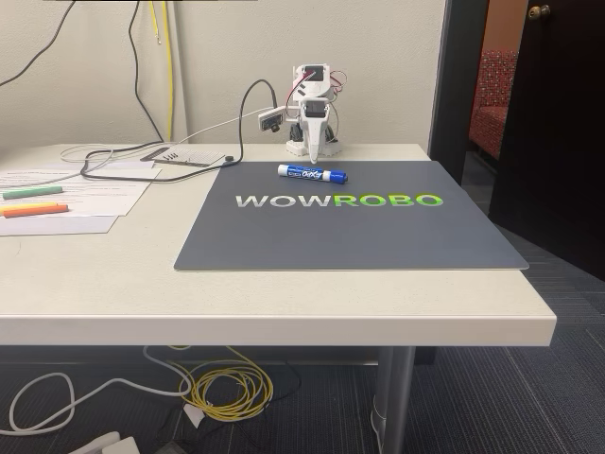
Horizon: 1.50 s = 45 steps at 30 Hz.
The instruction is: Pick up the blue marker.
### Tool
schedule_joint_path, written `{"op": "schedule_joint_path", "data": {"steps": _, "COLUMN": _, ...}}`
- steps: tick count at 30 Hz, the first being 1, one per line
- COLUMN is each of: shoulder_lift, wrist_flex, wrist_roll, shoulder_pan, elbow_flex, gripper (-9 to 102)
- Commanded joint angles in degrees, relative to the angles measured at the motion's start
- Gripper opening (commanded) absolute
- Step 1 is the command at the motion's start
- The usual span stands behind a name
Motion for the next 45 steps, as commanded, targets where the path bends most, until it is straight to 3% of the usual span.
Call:
{"op": "schedule_joint_path", "data": {"steps": 1, "shoulder_lift": 3.3, "wrist_flex": 0.4, "wrist_roll": 0.0, "shoulder_pan": 0.7, "elbow_flex": 0.1, "gripper": 0}}
{"op": "schedule_joint_path", "data": {"steps": 37, "shoulder_lift": 3.3, "wrist_flex": 0.4, "wrist_roll": -0.8, "shoulder_pan": 0.6, "elbow_flex": 0.1, "gripper": 0}}
{"op": "schedule_joint_path", "data": {"steps": 41, "shoulder_lift": 3.3, "wrist_flex": 1.1, "wrist_roll": -7.2, "shoulder_pan": -6.1, "elbow_flex": 0.1, "gripper": 0}}
{"op": "schedule_joint_path", "data": {"steps": 45, "shoulder_lift": 3.3, "wrist_flex": 1.1, "wrist_roll": -7.8, "shoulder_pan": -6.6, "elbow_flex": 0.1, "gripper": 0}}
